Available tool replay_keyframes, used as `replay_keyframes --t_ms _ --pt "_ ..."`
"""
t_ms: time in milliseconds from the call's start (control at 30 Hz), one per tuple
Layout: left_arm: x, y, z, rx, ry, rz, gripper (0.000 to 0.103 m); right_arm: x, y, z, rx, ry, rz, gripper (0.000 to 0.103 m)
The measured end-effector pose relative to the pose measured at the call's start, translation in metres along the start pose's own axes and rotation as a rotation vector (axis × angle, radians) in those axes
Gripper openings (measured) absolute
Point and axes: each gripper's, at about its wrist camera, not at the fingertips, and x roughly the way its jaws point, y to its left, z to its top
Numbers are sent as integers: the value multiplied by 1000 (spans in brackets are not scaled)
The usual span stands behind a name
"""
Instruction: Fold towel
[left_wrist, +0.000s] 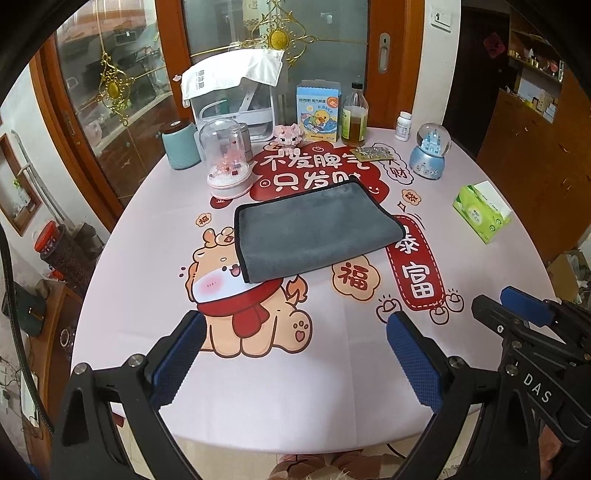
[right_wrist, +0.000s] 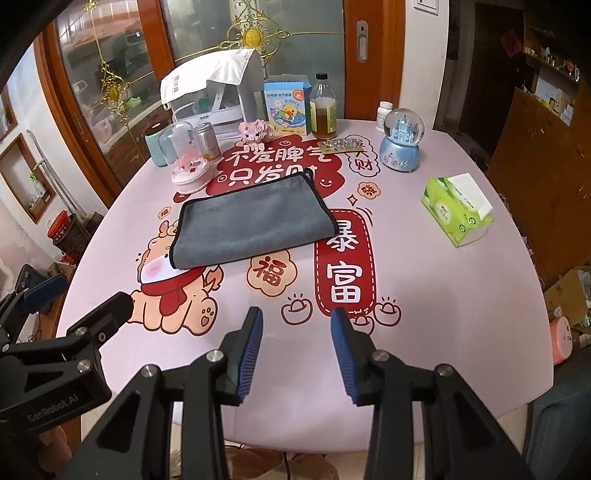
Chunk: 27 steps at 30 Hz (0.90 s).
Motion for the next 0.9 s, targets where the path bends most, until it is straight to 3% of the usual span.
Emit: replay_keyframes --t_ms 900 --pt "-1 0 0 8 -2 -5 98 -4 -1 -1 15 -2 -15 39"
